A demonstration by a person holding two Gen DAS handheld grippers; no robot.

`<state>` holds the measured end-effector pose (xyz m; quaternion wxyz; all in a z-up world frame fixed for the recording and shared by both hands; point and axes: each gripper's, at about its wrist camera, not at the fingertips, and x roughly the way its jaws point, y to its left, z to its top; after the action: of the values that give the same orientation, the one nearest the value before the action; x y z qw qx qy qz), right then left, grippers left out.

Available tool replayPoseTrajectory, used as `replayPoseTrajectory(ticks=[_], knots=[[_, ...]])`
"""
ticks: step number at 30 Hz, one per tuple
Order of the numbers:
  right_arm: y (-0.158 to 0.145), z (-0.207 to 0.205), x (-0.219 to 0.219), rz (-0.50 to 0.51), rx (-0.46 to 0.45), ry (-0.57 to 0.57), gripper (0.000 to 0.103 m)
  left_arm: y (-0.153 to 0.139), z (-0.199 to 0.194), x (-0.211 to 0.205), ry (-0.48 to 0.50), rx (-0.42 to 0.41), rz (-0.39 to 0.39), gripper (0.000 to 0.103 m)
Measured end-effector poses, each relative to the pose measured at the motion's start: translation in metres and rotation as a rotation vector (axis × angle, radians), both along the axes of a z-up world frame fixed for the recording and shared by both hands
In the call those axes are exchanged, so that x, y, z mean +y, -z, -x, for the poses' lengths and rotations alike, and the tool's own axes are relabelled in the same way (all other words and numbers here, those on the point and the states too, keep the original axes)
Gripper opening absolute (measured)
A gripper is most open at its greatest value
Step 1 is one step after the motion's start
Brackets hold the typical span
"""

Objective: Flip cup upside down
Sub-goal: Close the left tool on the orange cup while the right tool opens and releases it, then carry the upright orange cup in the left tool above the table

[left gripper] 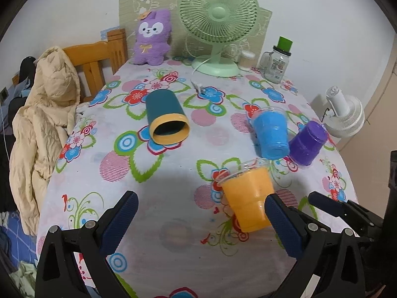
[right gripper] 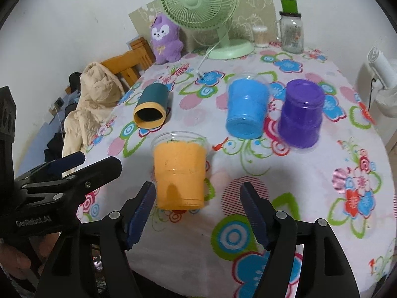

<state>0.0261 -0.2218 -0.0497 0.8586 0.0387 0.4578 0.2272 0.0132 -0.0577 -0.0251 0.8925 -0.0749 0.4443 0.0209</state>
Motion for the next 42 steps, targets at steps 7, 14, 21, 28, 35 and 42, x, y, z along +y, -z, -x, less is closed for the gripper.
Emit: replayPoseTrajectory(ticks=[7,14,21,28,35,42], knots=[[0.002,-0.001,-0.029,0.019,-0.012,0.054,0.074,0.000,-0.003,-0.014,0.021,0.010,-0.007,0.103],[0.009,-0.005,-0.066,0.004,0.011,0.129,0.074,0.004,-0.009,-0.028,0.035,0.026,-0.014,0.103],[0.013,-0.005,-0.086,-0.004,0.013,0.167,0.074,0.017,-0.017,-0.045,0.061,0.060,-0.019,0.103],[0.018,-0.005,-0.102,0.012,0.016,0.193,0.074,0.036,-0.027,-0.052,0.066,0.120,-0.007,0.103],[0.022,-0.005,-0.112,0.004,0.024,0.207,0.074,0.045,-0.033,-0.060,0.072,0.145,-0.013,0.103],[0.023,-0.004,-0.110,0.025,0.017,0.197,0.074,0.057,-0.037,-0.063,0.076,0.173,-0.015,0.103]])
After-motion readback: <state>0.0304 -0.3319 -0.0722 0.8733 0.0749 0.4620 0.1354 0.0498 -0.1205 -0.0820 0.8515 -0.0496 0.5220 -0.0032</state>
